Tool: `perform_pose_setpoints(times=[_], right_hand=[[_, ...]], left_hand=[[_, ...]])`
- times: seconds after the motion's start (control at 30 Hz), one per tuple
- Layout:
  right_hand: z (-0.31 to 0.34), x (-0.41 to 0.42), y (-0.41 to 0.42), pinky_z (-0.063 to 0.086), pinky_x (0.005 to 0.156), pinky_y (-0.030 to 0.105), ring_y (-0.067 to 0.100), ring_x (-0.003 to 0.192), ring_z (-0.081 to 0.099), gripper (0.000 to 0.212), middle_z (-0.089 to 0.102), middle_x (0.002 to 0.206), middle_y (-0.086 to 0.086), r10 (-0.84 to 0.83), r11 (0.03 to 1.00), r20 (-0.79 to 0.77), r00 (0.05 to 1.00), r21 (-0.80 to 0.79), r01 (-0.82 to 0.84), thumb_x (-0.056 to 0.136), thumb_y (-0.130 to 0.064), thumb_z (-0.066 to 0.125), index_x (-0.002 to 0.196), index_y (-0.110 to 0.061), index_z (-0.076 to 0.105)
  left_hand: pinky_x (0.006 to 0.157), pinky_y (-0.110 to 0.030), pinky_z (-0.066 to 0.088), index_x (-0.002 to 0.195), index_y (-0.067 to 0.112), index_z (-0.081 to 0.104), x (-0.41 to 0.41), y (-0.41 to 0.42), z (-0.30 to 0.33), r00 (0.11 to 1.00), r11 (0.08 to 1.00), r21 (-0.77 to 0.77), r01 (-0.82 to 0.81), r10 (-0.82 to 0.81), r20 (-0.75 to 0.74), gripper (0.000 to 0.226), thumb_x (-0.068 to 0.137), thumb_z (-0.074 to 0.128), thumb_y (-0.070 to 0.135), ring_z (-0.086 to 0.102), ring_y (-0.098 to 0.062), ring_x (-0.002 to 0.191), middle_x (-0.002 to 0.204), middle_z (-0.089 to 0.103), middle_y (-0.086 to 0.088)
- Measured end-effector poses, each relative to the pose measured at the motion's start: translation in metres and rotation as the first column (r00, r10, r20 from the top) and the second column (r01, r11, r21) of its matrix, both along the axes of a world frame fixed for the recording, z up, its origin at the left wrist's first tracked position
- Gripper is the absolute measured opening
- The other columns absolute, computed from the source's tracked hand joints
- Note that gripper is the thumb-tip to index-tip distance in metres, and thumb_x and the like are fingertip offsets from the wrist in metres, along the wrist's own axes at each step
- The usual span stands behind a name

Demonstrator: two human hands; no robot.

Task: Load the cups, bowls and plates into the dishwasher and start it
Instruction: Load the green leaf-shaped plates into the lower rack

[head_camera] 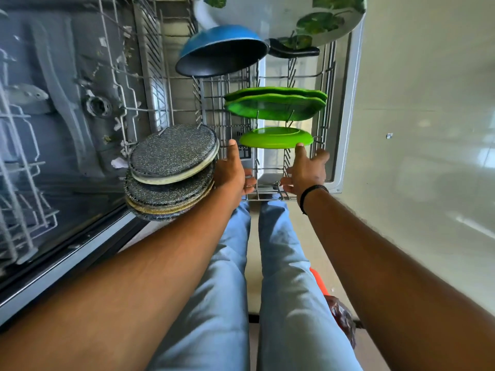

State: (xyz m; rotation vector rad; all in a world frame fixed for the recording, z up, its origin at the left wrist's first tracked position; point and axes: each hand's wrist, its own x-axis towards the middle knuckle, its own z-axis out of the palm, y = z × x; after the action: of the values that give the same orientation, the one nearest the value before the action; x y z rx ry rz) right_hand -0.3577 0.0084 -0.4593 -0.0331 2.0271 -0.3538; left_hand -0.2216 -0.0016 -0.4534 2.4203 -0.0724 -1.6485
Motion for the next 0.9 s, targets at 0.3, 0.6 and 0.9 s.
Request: perform_pose_setpoints(times=[0.3,0.6,0.9], right_hand=[[0.145,0.02,-0.025,0.05,0.054,0.033,0.03,0.062,0.067,0.036,0.073,0.094,0.02,0.303,0.953,0.083,0.949,0.007,-0.304,0.091,-0.048,0.052,0.089,-0.011,0.055],[0.348,0.059,-0.059,0.041,0.052,0.025,0.025,0.058,0.059,0.02,0.065,0.082,0.011,0.698,0.709,0.234,0.677,-0.354,-0.61,0.101,-0.032,0.056,0.102,-0.013,0.062],[0.416,-0.026,-0.079,0.052,0.059,0.028,0.025,0.072,0.066,0.025,0.073,0.089,0.008,0.79,0.595,0.257,0.557,-0.539,-0.596,0.099,-0.033,0.06,0.112,-0.012,0.065]], left_hand=[[0.059,-0.028,0.052,0.092,0.021,0.063,0.044,0.002,0.148,0.963,0.972,-0.13,0.196,-0.216,-0.163,0.032,0.097,0.059,0.052,0.067,-0.024,0.071,0.083,0.072,-0.005],[0.048,-0.02,0.034,0.094,0.015,0.058,0.093,0.013,0.307,0.968,0.94,-0.325,-0.102,0.019,-0.249,0.015,0.1,0.06,0.028,0.048,-0.017,0.057,0.078,0.056,-0.008],[0.063,-0.029,0.051,0.112,0.01,0.063,0.019,0.017,0.377,0.984,0.843,-0.515,-0.153,0.081,-0.16,0.023,0.1,0.061,0.029,0.064,-0.022,0.076,0.097,0.069,-0.01]])
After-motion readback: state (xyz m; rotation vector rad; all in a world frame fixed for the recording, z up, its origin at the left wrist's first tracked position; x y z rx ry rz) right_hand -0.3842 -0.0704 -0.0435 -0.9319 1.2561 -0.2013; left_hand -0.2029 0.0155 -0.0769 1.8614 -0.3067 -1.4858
